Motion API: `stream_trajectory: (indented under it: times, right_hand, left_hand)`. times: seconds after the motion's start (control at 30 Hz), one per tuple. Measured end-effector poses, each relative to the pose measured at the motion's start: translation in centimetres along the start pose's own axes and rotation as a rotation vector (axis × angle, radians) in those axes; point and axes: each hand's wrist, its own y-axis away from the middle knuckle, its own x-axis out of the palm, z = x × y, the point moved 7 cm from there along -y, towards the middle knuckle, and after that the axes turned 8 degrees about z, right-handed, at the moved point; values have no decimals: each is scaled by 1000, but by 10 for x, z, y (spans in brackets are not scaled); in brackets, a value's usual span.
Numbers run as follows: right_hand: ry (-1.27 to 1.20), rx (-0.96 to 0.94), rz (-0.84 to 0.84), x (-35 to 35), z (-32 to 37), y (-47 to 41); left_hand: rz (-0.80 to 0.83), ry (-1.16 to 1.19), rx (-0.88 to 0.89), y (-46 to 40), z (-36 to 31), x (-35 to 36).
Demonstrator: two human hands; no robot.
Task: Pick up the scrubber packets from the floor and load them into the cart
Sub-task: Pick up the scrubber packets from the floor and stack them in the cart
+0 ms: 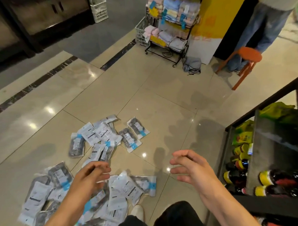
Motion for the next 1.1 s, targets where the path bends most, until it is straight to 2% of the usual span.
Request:
stream_trajectory:
  times: [0.27, 0.53, 0.7, 0.83, 1.1]
  right_hand:
    - [8, 24, 100, -59, 70, -128]
    - [242, 80, 311, -92, 149, -245]
    - [353, 100, 423, -68, 183, -292]
    - [436, 155, 471, -41, 185, -332]
    - [556, 267, 461, 16, 168, -449]
  left_hand:
    - [-140, 27, 3, -81, -69, 52]
    - [-317, 199, -88, -128, -107, 129]
    - [-395, 276, -99, -141, -121, 131]
    - [-470, 341, -133, -166, -115, 116]
    - [-448, 377, -232, -293, -82, 75]
